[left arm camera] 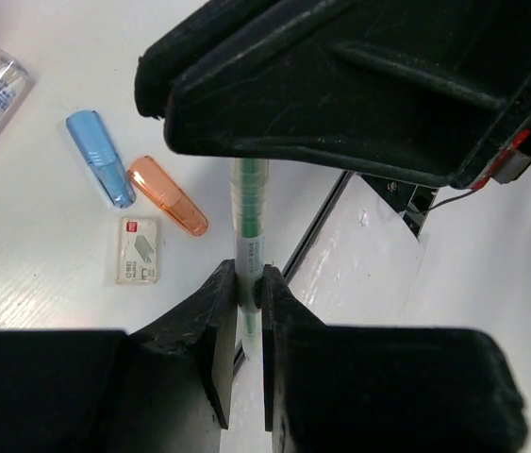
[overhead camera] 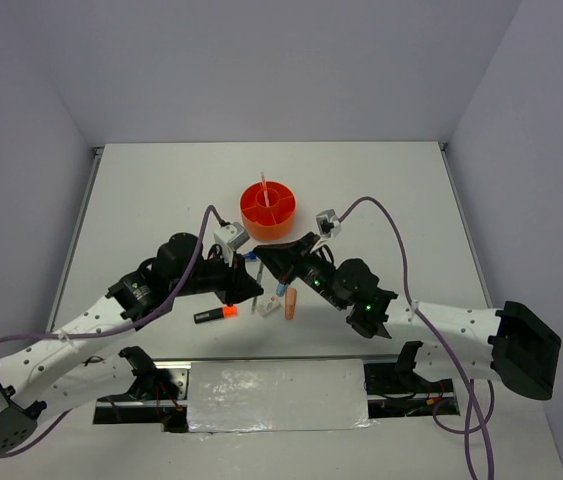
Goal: Sort the stationery into containers
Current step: Place the pen in the storage box.
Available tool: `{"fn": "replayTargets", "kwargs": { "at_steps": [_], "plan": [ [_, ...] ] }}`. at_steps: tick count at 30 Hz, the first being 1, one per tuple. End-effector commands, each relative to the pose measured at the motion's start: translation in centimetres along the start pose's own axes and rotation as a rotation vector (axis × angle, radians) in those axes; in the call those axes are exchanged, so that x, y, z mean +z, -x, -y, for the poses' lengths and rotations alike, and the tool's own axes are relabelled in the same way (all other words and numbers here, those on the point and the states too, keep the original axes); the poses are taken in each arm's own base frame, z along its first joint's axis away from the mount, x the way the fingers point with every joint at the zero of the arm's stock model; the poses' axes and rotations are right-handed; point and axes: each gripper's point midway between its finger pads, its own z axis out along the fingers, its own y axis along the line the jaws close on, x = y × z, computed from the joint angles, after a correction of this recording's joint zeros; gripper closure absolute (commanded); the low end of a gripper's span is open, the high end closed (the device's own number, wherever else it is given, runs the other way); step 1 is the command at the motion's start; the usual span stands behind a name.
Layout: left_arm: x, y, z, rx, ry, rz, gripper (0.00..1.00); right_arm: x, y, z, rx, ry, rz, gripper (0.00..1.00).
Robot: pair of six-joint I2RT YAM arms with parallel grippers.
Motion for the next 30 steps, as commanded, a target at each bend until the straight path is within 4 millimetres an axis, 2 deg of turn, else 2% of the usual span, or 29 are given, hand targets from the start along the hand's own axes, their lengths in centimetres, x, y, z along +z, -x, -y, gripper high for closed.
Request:
{"fn": "replayTargets", "kwargs": {
  "at_steps": [1,3,5,6,7,8,9,10,11,12,16,18,19,21,22,23,24,25,26,27,28,29,30],
  "plan": [
    [-6.2,18.2,6.6,0.222,-0.168,0.620,1.00,-4.8,-13.0,3.6,-0.042,-0.055,-0.449,1.00],
    [-6.7,18.5,6.4,0.226,-0.159,0.629,1.00,-4.6,-12.9,3.1,-0.035,-0.017,-0.432,1.00],
    [-6.3,17.8,6.4,0.235,-0.171,0.598,1.00,-4.1,-11.9,2.3,-0.036,-0.003,-0.411,0.97],
    [-5.7,16.8,6.2,0.230,-0.175,0.568,1.00,-3.9,-11.4,1.4,-0.036,0.024,-0.413,0.92],
    [-5.2,16.0,5.9,0.226,-0.177,0.547,1.00,-3.1,-10.1,0.6,-0.042,0.033,-0.385,0.85],
    [-5.1,15.2,6.2,0.228,-0.196,0.536,1.00,-3.1,-9.3,0.2,-0.042,0.031,-0.377,0.73],
    [-4.0,13.0,5.3,0.210,-0.187,0.493,1.00,-2.8,-8.4,-0.3,-0.049,0.034,-0.360,0.68],
    [-3.6,11.9,5.3,0.210,-0.192,0.478,1.00,-2.2,-7.0,-0.6,-0.055,0.015,-0.328,0.66],
    [-3.1,10.1,4.4,0.200,-0.173,0.458,1.00,-2.1,-5.7,-1.2,-0.056,0.023,-0.296,0.65],
    [-2.9,9.4,4.1,0.199,-0.164,0.450,1.00,-1.9,-4.9,-1.5,-0.060,0.022,-0.278,0.65],
    [-1.9,6.3,2.9,0.199,-0.130,0.383,1.00,-1.2,-1.5,-1.6,-0.080,-0.009,-0.200,0.72],
    [-1.3,5.3,2.3,0.197,-0.103,0.353,1.00,-1.4,-0.8,-2.2,-0.079,0.020,-0.181,0.86],
    [-1.1,5.1,2.4,0.195,-0.101,0.346,1.00,-1.3,-0.4,-2.5,-0.076,0.031,-0.167,0.98],
    [-0.7,4.8,1.4,0.169,-0.048,0.337,1.00,-1.4,-0.1,-2.8,-0.072,0.044,-0.152,1.00],
    [-0.6,4.8,1.1,0.152,-0.025,0.336,0.96,-1.3,0.2,-2.9,-0.070,0.049,-0.136,1.00],
    [-0.6,5.2,0.7,0.133,0.004,0.340,0.86,-1.2,0.6,-2.6,-0.090,0.034,-0.116,1.00],
    [-0.6,4.9,-0.5,0.080,0.068,0.326,0.55,-1.1,1.0,-2.4,-0.106,0.023,-0.102,1.00],
    [-0.7,5.2,-0.9,0.051,0.104,0.324,0.32,-0.8,1.6,-1.8,-0.130,0.000,-0.086,1.00],
    [-0.9,5.2,-1.5,0.021,0.148,0.314,0.13,-0.5,2.1,-1.2,-0.179,-0.023,-0.075,1.00],
    [-1.3,5.4,-3.0,-0.043,0.253,0.324,0.01,0.0,3.6,-0.4,-0.201,-0.074,-0.032,1.00],
    [-2.0,4.2,-4.4,-0.090,0.354,0.249,0.01,0.3,4.4,0.5,-0.224,-0.109,-0.011,1.00],
    [-2.7,3.7,-5.4,-0.163,0.436,0.233,0.01,0.7,6.2,2.0,-0.257,-0.155,0.039,1.00],
    [-4.5,1.3,-8.3,-0.198,0.625,0.153,0.01,1.1,7.8,2.8,-0.268,-0.179,0.099,1.00]
  ]
}}
